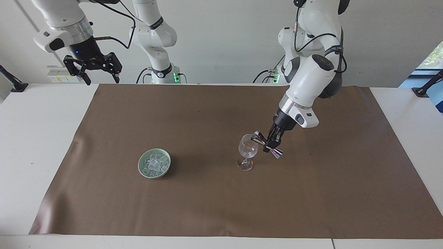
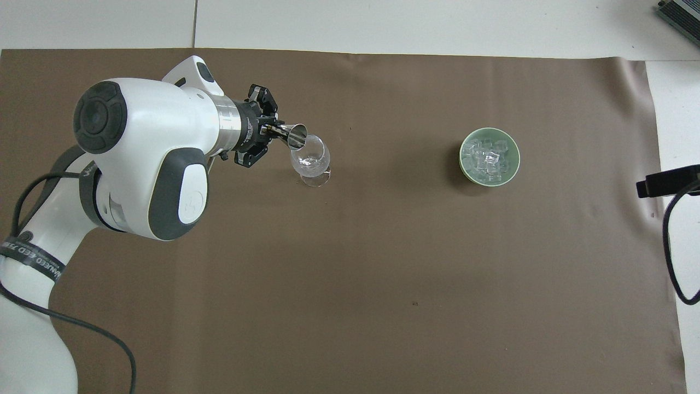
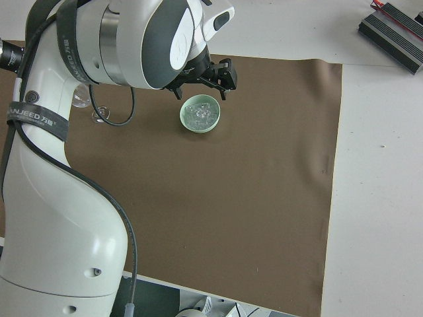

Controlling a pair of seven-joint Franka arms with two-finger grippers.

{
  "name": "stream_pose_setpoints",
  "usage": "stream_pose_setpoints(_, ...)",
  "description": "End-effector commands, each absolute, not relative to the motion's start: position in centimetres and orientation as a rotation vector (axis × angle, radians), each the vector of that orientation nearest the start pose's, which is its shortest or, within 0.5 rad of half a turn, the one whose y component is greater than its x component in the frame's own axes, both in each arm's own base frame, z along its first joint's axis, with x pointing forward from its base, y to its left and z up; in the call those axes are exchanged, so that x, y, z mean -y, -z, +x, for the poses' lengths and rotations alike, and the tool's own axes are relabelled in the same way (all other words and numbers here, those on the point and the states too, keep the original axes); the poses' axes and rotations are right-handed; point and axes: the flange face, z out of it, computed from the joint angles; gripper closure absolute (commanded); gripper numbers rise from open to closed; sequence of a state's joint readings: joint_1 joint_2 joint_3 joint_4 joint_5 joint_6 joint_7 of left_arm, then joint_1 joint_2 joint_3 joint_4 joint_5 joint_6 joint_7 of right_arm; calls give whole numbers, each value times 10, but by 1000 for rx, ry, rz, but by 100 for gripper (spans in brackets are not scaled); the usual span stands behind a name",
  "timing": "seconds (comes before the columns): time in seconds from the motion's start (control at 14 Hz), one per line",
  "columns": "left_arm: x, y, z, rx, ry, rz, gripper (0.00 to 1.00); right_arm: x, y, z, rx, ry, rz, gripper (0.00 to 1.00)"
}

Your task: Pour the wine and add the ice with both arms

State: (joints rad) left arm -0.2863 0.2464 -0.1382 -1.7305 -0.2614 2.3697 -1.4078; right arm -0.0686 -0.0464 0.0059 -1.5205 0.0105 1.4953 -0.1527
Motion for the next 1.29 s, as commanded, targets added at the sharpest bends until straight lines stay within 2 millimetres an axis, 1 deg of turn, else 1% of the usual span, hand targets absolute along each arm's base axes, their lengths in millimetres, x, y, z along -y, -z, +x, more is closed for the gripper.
stream_pose_setpoints(0.0,271,-486,606,1908,143,-3063,100,43,-667,524,246,49,-3131,0)
stream_pose_setpoints(0.07,271,-487,606,1884,173,-3068,100,46,-667,523,263,44,-3129,0)
stream_pose_setpoints(0.14,271,-487,606,1867,193,-3070,100,55,-667,521,239,37,-3130,0)
stream_pose_setpoints(0.21,271,-487,606,1862,200,-3071,100,60,-667,520,227,26,-3128,0)
stream_pose_setpoints(0.43,276,-486,604,1821,236,-3086,100,64,-669,521,210,52,-3130,0)
stream_pose_setpoints(0.64,276,-487,604,1796,265,-3089,100,73,-667,520,184,48,-3133,0)
stream_pose_setpoints(0.79,277,-487,605,1795,280,-3097,100,71,-667,520,179,48,-3133,0)
stream_pose_setpoints(0.93,277,-487,605,1738,331,-3099,100,71,-668,521,186,66,-3136,0)
stream_pose_setpoints(1.22,277,-487,605,1716,356,-3103,100,66,-670,523,198,76,-3133,0)
